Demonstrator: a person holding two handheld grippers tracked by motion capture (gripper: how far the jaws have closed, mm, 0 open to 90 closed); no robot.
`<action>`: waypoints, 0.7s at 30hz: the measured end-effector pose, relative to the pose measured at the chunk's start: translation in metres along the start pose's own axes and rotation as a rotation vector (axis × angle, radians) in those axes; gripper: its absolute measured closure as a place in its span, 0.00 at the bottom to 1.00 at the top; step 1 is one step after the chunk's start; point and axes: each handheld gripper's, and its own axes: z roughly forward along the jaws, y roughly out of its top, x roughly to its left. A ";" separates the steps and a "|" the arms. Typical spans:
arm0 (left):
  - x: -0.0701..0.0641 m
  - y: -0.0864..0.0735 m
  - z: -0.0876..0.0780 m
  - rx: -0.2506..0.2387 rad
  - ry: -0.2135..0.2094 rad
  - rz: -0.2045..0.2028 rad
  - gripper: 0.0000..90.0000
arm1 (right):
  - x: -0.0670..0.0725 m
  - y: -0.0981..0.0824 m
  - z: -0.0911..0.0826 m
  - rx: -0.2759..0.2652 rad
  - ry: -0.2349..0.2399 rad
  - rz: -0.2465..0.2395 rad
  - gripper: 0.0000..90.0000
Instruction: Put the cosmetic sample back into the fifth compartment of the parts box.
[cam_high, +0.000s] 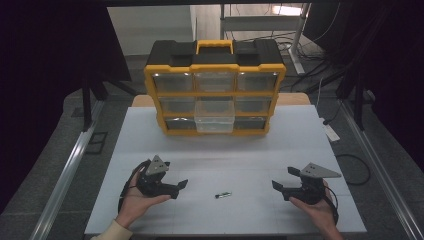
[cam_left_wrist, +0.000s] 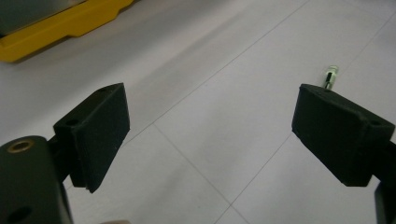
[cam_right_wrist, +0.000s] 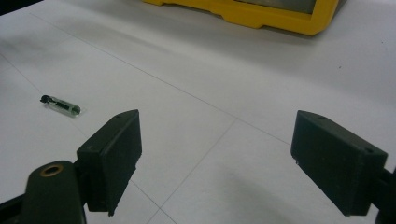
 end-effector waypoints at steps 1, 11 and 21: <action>-0.001 0.001 0.001 0.002 -0.004 0.002 0.13 | 0.000 0.000 0.000 0.000 0.000 0.000 0.18; -0.012 0.012 0.006 0.022 -0.038 0.048 0.14 | 0.001 0.000 0.001 0.009 -0.001 -0.007 0.18; -0.018 0.021 0.010 0.030 -0.057 0.076 0.14 | 0.001 -0.001 0.002 0.014 -0.004 -0.013 0.18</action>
